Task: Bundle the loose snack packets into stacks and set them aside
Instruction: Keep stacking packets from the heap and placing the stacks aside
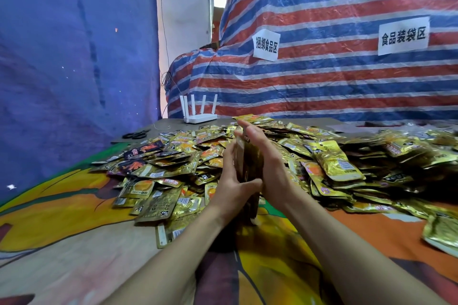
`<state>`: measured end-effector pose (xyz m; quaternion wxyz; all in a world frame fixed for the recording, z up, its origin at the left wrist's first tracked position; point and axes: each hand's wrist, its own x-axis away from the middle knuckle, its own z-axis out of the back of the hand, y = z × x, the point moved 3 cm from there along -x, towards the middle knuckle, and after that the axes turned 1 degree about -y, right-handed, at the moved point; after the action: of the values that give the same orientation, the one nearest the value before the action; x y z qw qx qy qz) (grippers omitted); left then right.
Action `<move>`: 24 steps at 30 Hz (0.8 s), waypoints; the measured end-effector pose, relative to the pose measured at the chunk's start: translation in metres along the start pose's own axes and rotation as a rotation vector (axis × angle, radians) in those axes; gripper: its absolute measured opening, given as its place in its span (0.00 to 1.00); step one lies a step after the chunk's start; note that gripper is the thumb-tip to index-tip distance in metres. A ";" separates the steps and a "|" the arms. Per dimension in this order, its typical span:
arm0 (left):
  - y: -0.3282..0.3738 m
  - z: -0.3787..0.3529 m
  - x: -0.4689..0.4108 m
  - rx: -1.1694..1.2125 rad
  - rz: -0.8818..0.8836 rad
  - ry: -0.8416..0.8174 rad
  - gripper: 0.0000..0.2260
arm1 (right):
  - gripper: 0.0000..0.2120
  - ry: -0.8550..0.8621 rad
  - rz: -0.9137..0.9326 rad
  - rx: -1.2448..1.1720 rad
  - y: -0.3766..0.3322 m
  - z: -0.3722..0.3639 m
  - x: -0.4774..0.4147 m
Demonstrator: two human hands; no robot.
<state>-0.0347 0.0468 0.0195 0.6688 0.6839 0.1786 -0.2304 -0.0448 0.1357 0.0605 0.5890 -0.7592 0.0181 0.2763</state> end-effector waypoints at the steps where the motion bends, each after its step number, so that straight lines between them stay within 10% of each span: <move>1: -0.002 0.001 0.000 -0.007 0.030 -0.012 0.39 | 0.23 0.036 -0.022 -0.032 0.003 0.000 0.001; 12: -0.014 0.001 0.002 -0.302 0.208 -0.158 0.44 | 0.07 0.230 -0.294 -0.046 0.008 0.013 -0.006; 24: 0.009 -0.013 -0.011 0.003 0.099 0.002 0.29 | 0.22 0.118 -0.169 -0.193 -0.017 0.018 -0.012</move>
<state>-0.0377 0.0599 0.0333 0.6783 0.6931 0.1447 -0.1966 -0.0563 0.1539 0.0780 0.5325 -0.8260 -0.0380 0.1807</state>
